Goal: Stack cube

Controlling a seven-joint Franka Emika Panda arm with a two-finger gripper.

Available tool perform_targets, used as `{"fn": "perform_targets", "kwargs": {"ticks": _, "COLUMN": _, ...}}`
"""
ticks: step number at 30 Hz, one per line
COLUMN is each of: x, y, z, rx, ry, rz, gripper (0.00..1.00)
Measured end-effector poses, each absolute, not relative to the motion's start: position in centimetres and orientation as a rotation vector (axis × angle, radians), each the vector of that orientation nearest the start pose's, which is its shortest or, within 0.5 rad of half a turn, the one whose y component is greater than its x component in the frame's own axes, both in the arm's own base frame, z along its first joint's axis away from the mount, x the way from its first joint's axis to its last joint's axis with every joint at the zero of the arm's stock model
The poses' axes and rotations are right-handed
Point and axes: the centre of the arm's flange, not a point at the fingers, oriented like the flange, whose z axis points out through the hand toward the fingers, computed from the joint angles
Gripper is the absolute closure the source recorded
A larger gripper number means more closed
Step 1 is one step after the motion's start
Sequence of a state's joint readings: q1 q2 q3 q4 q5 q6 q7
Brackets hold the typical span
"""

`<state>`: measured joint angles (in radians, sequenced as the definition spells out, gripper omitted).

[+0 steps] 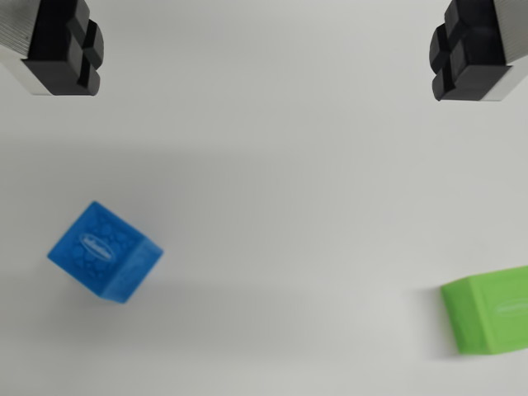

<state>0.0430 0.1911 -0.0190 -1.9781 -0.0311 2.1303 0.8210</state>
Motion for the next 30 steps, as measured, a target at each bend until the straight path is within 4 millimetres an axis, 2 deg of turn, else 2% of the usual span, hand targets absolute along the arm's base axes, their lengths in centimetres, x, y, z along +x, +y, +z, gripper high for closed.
{"fn": "perform_targets", "kwargs": {"ticks": 30, "x": 60.0, "y": 8.7, "z": 30.6, "rx": -2.979, "ry": 1.077, "rz": 0.027, "gripper": 0.0}}
